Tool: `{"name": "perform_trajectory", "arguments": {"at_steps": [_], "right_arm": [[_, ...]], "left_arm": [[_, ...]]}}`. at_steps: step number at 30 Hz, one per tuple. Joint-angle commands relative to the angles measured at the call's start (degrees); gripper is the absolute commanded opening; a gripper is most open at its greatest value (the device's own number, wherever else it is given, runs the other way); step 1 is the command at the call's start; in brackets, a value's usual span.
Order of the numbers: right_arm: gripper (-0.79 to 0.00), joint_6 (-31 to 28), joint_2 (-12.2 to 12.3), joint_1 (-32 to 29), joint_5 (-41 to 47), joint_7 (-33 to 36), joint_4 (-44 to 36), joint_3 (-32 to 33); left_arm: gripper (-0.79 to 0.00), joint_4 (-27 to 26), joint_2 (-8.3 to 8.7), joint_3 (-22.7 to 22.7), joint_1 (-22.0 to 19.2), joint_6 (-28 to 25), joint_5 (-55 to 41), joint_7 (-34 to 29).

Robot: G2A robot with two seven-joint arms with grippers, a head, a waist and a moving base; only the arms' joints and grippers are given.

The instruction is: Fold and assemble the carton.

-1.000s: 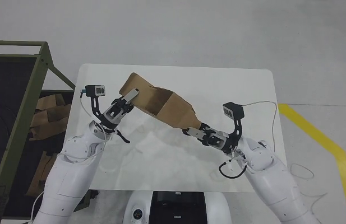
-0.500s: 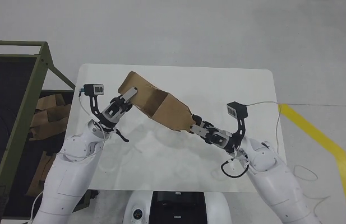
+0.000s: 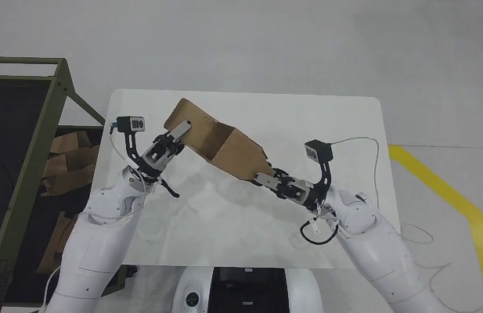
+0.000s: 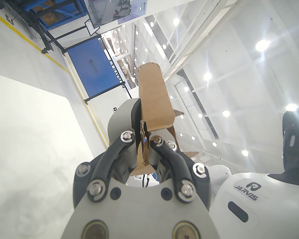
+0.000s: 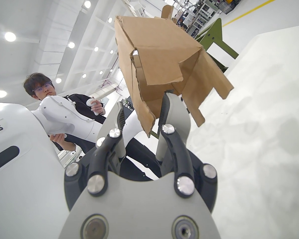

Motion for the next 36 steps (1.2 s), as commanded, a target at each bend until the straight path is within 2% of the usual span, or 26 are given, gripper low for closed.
{"name": "perform_trajectory", "arguments": {"at_steps": [1, 16, 36], "right_arm": [[-0.517, -0.2, -0.1, 0.3, -0.2, -0.3, 0.1, -0.3], [-0.520, -1.8, -0.7, 1.2, 0.6, -3.3, 1.0, -1.5], [-0.493, -1.6, -1.8, 2.9, 1.7, -4.2, 2.2, -4.3]], "left_arm": [[-0.785, 0.0, -0.02, 0.0, 0.0, 0.1, 0.0, -0.1], [-0.785, 0.2, -0.18, -0.1, -0.2, 0.4, -0.1, -0.6], [-0.785, 0.5, -0.49, 0.5, -0.8, 0.7, 0.6, -0.2]]}}
